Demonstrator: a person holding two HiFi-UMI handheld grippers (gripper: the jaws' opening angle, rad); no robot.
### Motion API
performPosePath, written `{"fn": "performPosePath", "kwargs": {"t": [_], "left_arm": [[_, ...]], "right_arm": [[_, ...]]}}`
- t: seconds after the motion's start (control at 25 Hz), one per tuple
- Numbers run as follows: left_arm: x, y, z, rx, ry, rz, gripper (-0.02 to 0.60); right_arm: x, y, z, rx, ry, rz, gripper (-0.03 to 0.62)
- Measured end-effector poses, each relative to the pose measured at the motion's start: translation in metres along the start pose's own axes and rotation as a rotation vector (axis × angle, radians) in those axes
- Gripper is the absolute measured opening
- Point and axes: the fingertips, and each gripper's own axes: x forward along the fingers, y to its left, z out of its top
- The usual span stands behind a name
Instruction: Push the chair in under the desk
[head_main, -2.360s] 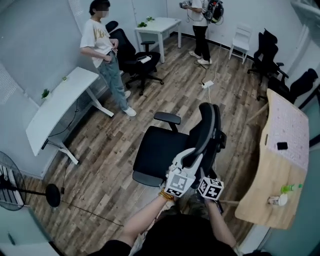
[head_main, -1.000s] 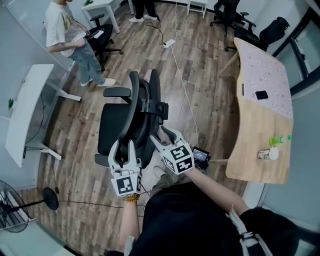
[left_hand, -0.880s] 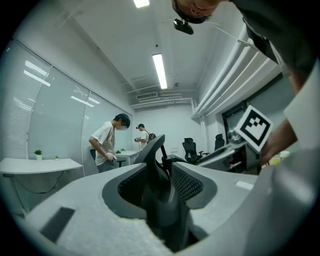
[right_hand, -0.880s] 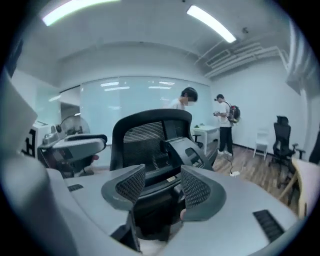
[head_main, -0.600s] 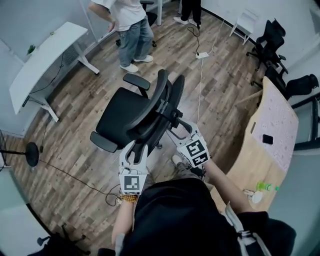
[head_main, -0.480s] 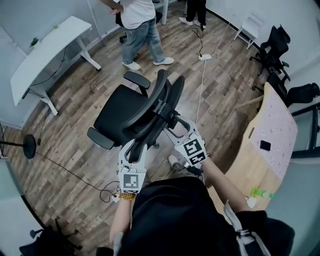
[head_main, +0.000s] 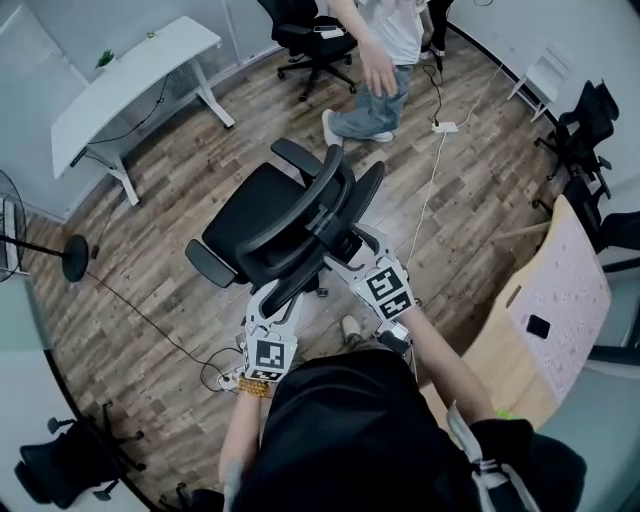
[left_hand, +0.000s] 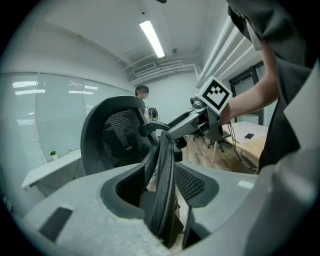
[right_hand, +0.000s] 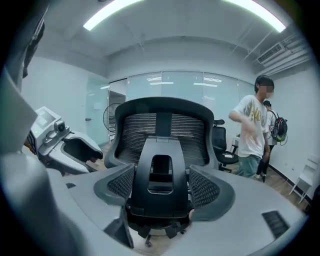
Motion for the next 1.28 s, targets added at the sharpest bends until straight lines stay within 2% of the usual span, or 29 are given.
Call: {"fn": "performPosePath", "kwargs": {"t": [0.16, 0.28, 0.4, 0.64, 0.92, 1.08, 1.28], "left_arm": [[0.011, -0.002, -0.015, 0.084, 0.085, 0.004, 0.193], [0.016, -0.011, -0.026, 0.180, 0.157, -0.010, 0.184], [0.018, -0.017, -0.032, 0.257, 0.201, -0.027, 0.136], [0.009, -0.013, -0.038, 0.185, 0.221, -0.115, 0.112], [-0.020, 0.017, -0.056, 0.212, 0.211, -0.179, 0.112], [-0.036, 0.038, -0.069, 0.187, 0.232, -0.236, 0.115], [-0.053, 0.065, -0.082, 0.220, 0.215, -0.249, 0.118]], "right_arm": [[0.011, 0.004, -0.003, -0.042, 0.014, 0.018, 0.336], [0.010, 0.006, -0.006, -0.047, 0.022, 0.032, 0.336], [0.009, 0.005, -0.006, -0.045, 0.038, 0.031, 0.334], [0.010, 0.015, -0.003, -0.018, 0.039, 0.026, 0.331], [0.025, 0.049, 0.003, 0.019, 0.042, -0.009, 0.331], [0.037, 0.073, 0.008, 0.050, 0.057, 0.004, 0.333], [0.056, 0.098, 0.018, 0.075, 0.082, 0.025, 0.333]]}}
